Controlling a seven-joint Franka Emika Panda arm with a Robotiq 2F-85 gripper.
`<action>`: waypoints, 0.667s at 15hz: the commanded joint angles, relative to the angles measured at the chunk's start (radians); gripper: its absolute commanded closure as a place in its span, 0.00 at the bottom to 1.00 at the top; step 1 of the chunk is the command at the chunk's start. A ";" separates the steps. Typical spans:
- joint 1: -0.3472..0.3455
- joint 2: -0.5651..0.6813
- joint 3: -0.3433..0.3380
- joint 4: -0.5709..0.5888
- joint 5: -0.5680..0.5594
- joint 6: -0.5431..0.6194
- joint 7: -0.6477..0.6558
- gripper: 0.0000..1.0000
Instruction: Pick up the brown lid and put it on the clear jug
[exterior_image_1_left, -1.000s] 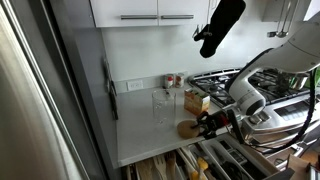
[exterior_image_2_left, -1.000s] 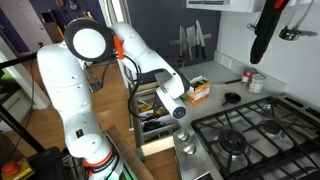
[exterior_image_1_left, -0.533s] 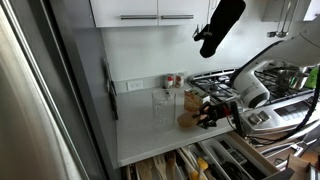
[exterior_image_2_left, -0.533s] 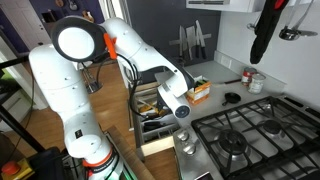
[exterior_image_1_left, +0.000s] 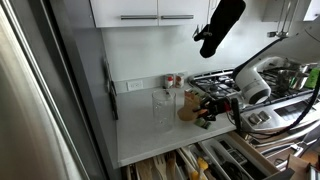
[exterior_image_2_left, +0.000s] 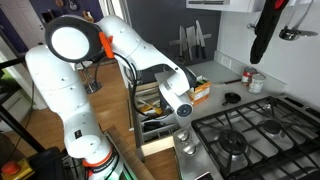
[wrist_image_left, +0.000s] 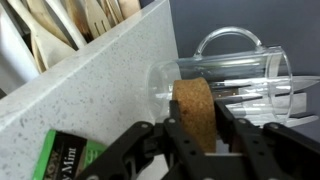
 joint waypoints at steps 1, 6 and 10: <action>-0.026 -0.081 -0.020 -0.038 -0.024 -0.005 -0.043 0.87; -0.050 -0.153 -0.029 -0.051 -0.062 -0.045 -0.077 0.87; -0.066 -0.203 -0.033 -0.053 -0.094 -0.093 -0.097 0.87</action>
